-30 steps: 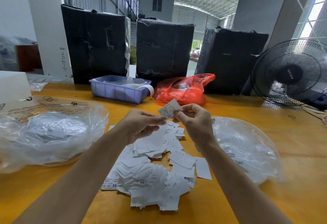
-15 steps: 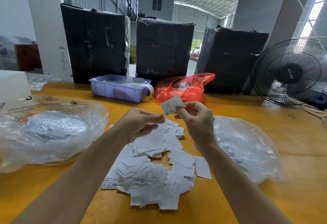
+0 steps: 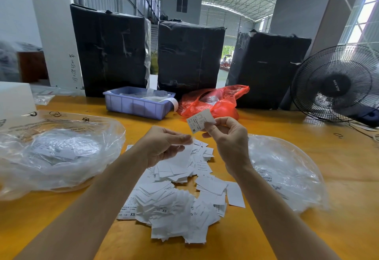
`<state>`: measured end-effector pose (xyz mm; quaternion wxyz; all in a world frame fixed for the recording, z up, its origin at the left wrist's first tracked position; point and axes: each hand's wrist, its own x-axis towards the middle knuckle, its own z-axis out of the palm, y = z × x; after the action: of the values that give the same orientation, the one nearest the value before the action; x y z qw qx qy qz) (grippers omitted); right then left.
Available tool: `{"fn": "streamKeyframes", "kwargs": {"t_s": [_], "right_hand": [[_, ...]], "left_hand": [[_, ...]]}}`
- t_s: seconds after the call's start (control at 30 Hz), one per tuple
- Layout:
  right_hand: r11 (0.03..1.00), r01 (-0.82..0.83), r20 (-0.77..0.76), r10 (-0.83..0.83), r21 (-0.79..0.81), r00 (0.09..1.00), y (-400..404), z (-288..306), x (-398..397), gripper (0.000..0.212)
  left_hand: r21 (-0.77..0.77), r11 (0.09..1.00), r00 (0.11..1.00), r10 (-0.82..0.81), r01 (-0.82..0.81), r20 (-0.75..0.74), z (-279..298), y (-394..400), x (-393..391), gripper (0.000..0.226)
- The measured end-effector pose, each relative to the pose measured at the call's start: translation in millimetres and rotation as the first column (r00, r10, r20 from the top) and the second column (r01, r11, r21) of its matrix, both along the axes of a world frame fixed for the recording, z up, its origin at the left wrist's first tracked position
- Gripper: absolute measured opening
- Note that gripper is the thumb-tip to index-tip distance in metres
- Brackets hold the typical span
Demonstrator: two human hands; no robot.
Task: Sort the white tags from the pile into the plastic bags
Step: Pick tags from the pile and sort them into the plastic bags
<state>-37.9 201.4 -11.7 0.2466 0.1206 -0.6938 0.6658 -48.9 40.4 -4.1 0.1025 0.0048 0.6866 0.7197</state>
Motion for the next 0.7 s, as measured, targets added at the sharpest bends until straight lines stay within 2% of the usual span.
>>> {"fn": "streamKeyframes", "kwargs": {"t_s": [0.1, 0.2, 0.4, 0.7], "right_hand": [[0.999, -0.027, 0.014, 0.026, 0.022, 1.0, -1.2, -1.1, 0.8, 0.01], [0.998, -0.035, 0.017, 0.034, 0.048, 0.999, -2.8, -2.5, 1.0, 0.011], [0.999, -0.028, 0.002, 0.028, 0.022, 1.0, -2.5, -2.5, -0.4, 0.011], [0.991, 0.034, -0.042, -0.029, 0.126, 0.999, -3.3, -6.3, -3.1, 0.013]], "left_hand": [[0.006, 1.0, 1.0, -0.005, 0.005, 0.0, -0.2, 0.2, 0.1, 0.021], [0.011, 1.0, 1.0, -0.002, 0.002, -0.001, -0.8, -0.6, -0.6, 0.015], [0.0, 1.0, 1.0, 0.0, 0.0, 0.003, -0.5, -0.2, 0.5, 0.018], [-0.001, 1.0, 1.0, 0.0, 0.0, 0.006, 1.0, 0.0, 1.9, 0.015]]}}
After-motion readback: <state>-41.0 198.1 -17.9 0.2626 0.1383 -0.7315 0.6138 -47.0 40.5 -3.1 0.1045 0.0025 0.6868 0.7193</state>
